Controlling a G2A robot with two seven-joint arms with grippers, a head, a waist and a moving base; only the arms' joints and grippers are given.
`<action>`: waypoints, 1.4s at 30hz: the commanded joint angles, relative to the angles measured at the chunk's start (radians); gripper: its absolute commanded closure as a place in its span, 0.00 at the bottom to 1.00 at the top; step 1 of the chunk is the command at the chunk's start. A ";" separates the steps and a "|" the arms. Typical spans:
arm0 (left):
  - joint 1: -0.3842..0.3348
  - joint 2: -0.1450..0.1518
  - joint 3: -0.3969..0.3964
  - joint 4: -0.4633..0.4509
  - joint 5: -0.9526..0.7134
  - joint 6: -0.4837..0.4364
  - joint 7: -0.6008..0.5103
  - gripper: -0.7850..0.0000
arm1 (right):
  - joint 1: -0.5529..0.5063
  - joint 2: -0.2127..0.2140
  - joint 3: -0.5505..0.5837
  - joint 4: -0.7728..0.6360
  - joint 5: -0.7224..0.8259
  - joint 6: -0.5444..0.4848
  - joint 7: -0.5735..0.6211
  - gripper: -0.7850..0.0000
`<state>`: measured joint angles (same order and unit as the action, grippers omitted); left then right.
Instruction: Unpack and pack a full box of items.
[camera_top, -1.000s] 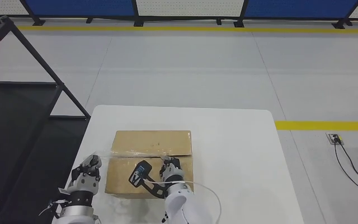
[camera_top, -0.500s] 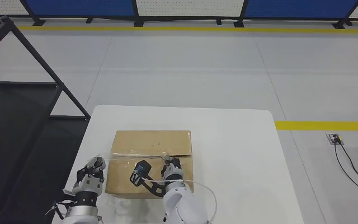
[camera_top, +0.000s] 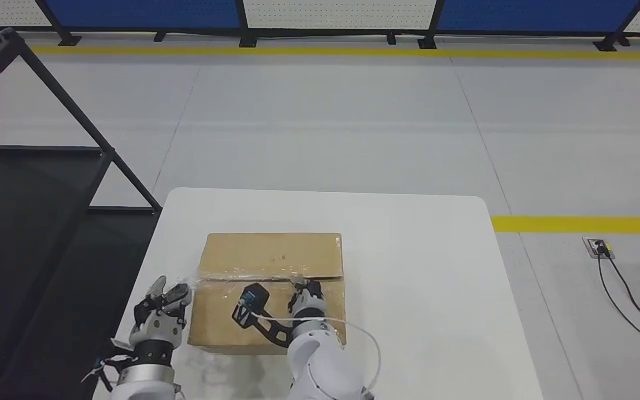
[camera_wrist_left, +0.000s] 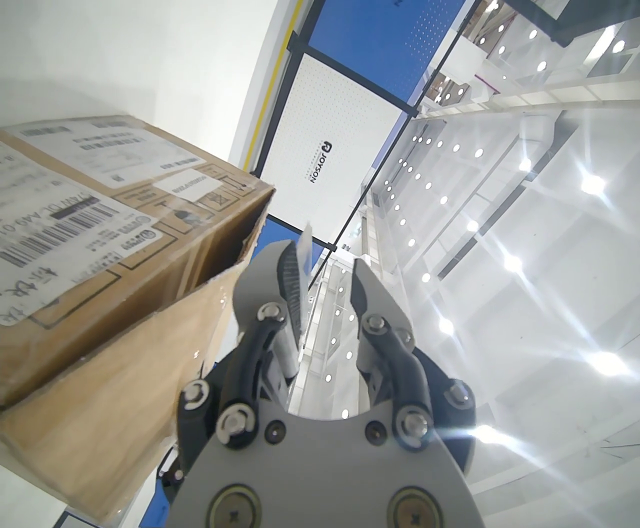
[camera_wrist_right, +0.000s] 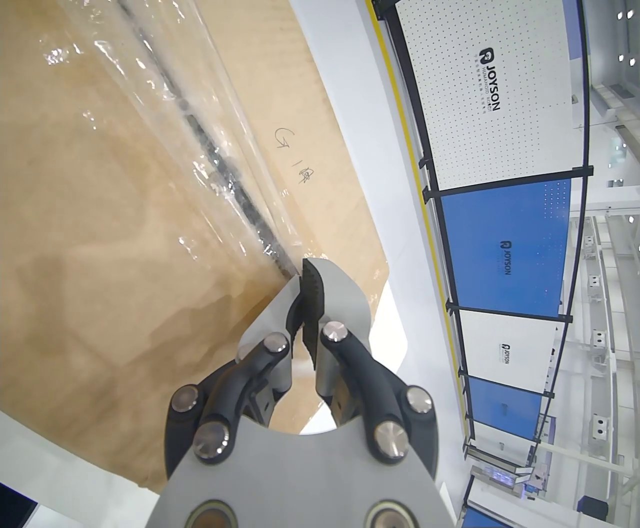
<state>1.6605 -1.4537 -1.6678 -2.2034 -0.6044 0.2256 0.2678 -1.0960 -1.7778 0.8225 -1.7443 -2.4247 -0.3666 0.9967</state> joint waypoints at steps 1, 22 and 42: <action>-0.001 0.000 -0.005 -0.001 -0.004 0.001 0.001 0.35 | -0.002 -0.001 0.002 -0.003 -0.004 0.002 0.000 1.00; -0.009 0.002 -0.044 -0.004 -0.027 0.004 0.006 0.47 | -0.022 -0.014 0.033 -0.020 -0.055 0.022 0.000 1.00; -0.018 0.001 -0.118 -0.051 -0.080 -0.033 0.044 0.53 | -0.075 -0.017 0.043 -0.081 -0.122 -0.003 -0.018 1.00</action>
<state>1.6433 -1.4525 -1.7839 -2.2501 -0.6761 0.1937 0.3118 -1.1705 -1.7946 0.8659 -1.8265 -2.5461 -0.3648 0.9751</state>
